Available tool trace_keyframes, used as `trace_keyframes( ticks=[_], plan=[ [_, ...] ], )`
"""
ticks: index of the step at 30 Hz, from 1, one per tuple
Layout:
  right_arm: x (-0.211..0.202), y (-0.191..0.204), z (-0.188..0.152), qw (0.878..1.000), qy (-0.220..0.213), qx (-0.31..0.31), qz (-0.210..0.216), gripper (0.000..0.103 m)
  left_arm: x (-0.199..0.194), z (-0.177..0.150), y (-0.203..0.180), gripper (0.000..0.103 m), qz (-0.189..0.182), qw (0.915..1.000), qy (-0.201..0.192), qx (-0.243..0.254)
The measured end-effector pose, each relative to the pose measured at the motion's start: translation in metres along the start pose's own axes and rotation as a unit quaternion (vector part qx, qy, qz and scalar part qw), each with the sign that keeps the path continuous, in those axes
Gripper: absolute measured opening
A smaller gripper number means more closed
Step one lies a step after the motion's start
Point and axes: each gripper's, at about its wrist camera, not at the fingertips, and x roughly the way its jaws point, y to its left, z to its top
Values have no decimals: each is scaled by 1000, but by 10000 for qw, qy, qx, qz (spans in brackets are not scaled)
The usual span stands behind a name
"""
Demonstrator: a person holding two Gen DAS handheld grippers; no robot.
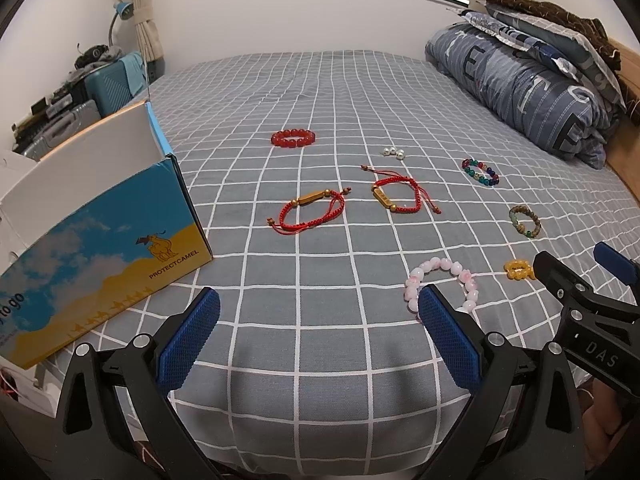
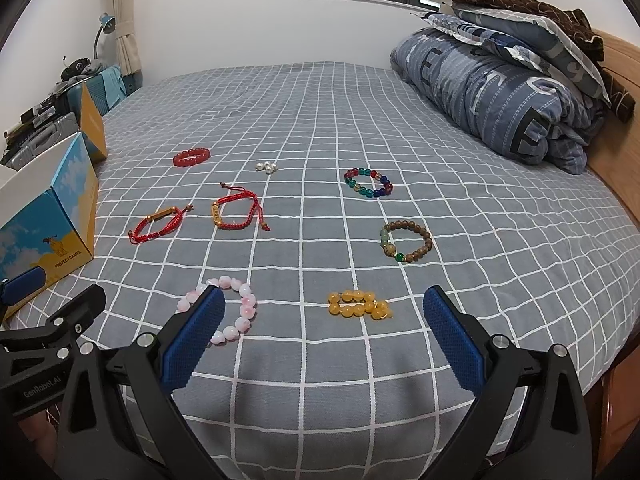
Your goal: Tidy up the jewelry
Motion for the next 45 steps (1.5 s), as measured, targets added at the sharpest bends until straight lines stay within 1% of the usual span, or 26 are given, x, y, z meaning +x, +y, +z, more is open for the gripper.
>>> trace_keyframes(
  ticks=[33, 35, 37, 42, 45],
  plan=[
    [-4, 1, 3, 10000, -63, -33, -37, 96, 0, 0, 0, 97, -17, 10000, 30, 5],
    [-7, -2, 7, 10000, -93, -20, -31, 96, -3, 3, -1, 97, -102, 9999, 28, 17],
    [-11, -7, 14, 9999, -129, 35, -38, 96, -8, 9, -3, 97, -95, 10000, 2, 24],
    [-20, -19, 39, 9996, -184, 78, -186, 96, -15, 37, -4, 97, -23, 10000, -48, -15],
    [-13, -29, 56, 9995, -145, 74, -287, 96, -15, 55, -4, 97, 8, 10000, -96, 13]
  ],
)
